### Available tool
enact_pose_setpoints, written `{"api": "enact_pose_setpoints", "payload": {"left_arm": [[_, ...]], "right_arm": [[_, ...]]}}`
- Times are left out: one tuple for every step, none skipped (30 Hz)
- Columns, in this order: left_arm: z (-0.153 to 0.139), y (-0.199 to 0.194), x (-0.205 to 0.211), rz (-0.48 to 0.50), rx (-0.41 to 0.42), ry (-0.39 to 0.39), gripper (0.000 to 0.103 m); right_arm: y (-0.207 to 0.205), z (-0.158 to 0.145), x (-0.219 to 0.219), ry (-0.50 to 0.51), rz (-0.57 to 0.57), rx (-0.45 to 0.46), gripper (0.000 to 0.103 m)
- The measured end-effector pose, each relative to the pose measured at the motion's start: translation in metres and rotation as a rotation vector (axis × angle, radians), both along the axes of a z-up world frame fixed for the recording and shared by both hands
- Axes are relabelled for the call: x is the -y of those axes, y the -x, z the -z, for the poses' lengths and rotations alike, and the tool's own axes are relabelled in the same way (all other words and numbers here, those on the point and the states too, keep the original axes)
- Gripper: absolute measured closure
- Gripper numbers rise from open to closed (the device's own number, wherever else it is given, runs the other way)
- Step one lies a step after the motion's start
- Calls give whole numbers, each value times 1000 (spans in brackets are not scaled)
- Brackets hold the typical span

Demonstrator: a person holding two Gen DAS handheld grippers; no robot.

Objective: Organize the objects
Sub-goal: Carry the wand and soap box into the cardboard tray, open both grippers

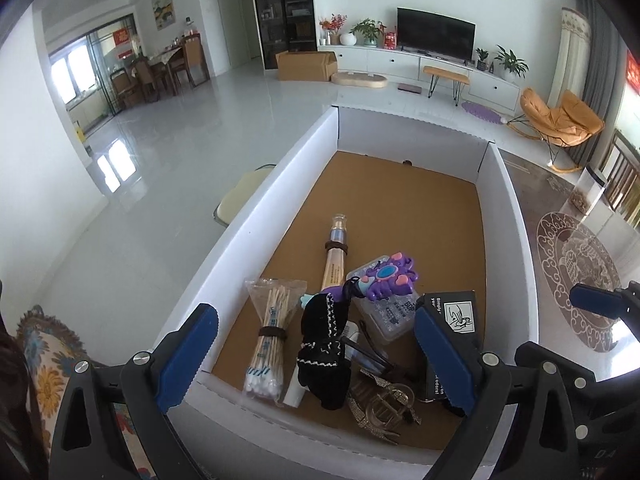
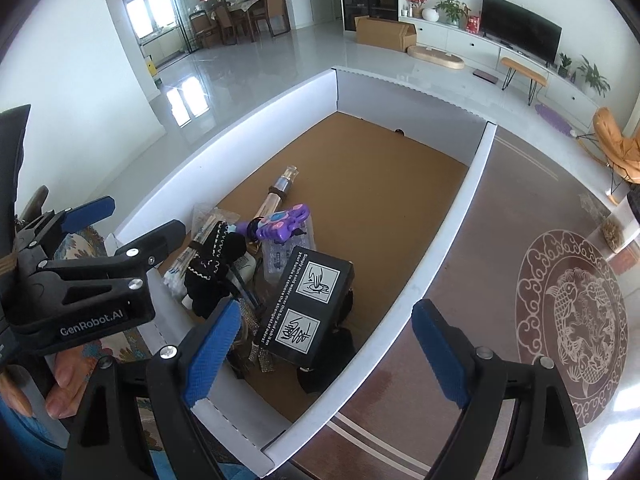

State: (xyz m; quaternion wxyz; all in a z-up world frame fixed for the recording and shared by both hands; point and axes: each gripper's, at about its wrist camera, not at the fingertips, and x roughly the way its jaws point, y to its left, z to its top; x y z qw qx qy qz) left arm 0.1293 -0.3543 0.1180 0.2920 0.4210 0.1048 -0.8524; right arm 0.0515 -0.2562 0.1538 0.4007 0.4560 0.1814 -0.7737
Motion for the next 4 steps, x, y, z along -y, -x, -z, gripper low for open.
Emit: {"api": "enact_pose_setpoints", "payload": {"left_arm": [[-1, -1, -1, 2, -9, 8, 3], [-2, -2, -3, 0, -13, 16, 3], [-3, -2, -4, -1, -13, 27, 3], [-3, -2, -6, 1, -11, 35, 3]], "right_arm": [[1, 0, -1, 2, 3, 1, 15], [2, -1, -2, 6, 5, 2, 15], [2, -1, -2, 8, 6, 1, 15], [3, -2, -3, 11, 6, 1, 15]]}}
